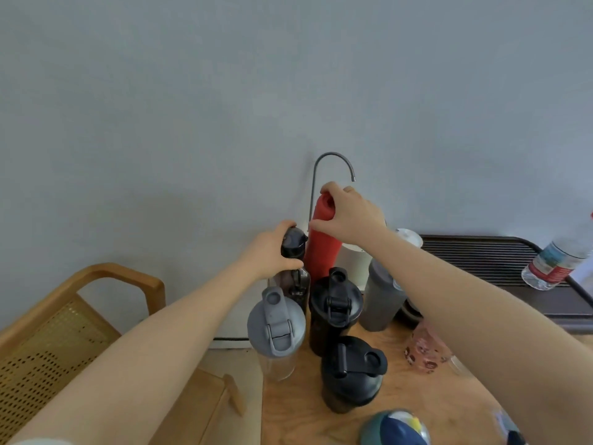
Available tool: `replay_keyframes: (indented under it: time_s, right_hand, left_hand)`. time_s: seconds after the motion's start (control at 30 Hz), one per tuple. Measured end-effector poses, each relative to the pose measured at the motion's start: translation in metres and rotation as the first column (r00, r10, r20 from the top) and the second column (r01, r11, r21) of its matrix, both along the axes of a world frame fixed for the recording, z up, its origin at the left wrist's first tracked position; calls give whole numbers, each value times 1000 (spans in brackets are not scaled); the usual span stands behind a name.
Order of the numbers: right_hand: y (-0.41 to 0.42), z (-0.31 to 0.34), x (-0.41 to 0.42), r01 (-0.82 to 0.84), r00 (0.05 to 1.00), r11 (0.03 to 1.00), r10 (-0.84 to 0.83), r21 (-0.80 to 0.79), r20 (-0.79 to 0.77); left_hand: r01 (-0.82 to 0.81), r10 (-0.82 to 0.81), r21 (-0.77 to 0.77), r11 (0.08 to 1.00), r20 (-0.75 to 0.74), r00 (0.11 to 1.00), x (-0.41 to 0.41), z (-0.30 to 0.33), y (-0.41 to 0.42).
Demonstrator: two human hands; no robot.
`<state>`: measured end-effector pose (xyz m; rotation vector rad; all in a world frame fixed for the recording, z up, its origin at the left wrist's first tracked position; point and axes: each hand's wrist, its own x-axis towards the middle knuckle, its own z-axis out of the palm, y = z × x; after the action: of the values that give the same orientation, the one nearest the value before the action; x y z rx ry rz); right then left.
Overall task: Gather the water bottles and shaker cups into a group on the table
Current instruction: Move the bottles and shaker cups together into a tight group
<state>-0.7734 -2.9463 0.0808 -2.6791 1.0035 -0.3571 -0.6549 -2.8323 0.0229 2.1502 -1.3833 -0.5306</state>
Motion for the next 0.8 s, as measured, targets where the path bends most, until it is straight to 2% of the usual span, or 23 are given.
replay_keyframes:
  time_s: [0.23, 0.37, 0.5, 0.8]
  right_hand:
    - [2, -36, 10, 30, 987, 999, -23, 41, -161]
    - [1, -47, 13, 35, 946, 999, -23, 31, -323]
    - [0, -57, 10, 38, 914, 998, -15, 49, -406]
    - [-9, -69, -17, 123, 953, 974, -62, 191, -295]
  left_hand:
    - [-53, 42, -139, 989, -82, 996, 20, -17, 0]
    - [22, -35, -155, 988, -83, 996, 25, -20, 1]
    - [79, -96, -164, 983, -98, 991, 30, -17, -2]
    - [136, -151, -141, 981, -105, 983, 22, -8, -16]
